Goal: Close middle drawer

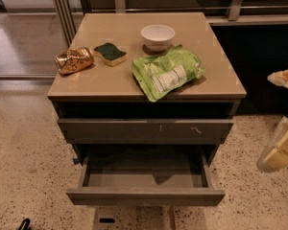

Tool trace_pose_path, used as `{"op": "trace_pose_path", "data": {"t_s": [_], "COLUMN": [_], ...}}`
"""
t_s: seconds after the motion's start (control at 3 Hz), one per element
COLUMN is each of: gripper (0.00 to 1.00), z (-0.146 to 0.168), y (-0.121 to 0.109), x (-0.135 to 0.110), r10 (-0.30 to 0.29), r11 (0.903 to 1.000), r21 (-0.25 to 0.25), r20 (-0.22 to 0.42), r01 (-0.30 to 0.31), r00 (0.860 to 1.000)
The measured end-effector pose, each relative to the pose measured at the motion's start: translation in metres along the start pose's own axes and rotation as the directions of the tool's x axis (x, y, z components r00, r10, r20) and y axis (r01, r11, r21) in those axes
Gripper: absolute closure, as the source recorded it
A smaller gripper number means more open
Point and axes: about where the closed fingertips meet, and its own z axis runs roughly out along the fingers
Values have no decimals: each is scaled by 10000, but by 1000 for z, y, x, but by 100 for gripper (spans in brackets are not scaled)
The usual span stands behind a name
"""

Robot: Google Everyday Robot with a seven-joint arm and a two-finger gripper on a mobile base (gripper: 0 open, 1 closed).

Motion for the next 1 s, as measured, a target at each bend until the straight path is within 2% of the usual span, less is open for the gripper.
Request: {"op": "trace_pose_path", "data": {"t_s": [0.33,0.67,1.0], "gripper": [0,0,0], "z": [34,106,178], "y": [37,65,69], "x": [28,57,79], "r10": [1484,2736,3604], "r11": [9887,9618,9326], "r21": [34,-550,-1147], "r20": [1275,2085,2420], "r01": [-1500,-2681,-3423], "r00": [9807,9390,9009]}}
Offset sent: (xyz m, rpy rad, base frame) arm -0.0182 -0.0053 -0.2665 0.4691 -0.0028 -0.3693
